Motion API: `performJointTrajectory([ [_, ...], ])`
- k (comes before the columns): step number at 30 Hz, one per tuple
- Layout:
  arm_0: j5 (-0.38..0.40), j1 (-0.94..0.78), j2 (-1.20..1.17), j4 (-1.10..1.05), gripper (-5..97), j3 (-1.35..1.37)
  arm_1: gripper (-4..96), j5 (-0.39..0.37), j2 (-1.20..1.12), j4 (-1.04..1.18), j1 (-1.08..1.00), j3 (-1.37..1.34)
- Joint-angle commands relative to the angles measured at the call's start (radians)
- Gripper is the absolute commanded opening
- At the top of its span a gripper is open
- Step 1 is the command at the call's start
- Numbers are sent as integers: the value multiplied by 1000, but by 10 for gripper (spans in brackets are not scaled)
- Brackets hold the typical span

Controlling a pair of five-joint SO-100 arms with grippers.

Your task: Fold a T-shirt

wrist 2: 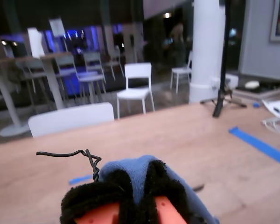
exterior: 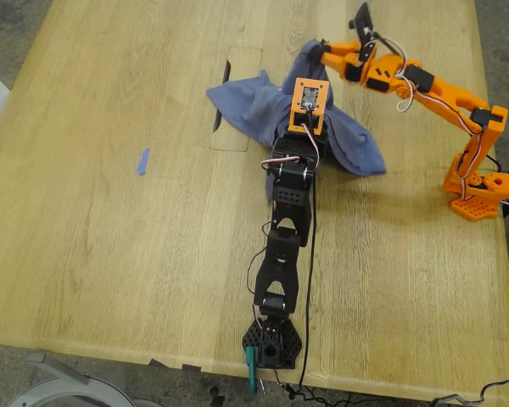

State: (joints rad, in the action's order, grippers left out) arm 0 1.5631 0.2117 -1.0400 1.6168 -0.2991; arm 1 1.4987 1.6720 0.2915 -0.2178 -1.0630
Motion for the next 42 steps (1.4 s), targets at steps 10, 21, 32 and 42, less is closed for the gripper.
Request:
performJointTrajectory([
  [10,-17,-20,-224,-141,-1,-32,-3,11,12,-11,35,176],
  [21,-12,-49,-298,-160,-1,-32,-3,12,9,35,51,281],
  [32,-9,-26,-351,-218,-1,-34,-3,20,-8,-8,83,374],
  [42,-2,-37,-420,-235,-1,-35,-3,26,-8,3,129,462],
])
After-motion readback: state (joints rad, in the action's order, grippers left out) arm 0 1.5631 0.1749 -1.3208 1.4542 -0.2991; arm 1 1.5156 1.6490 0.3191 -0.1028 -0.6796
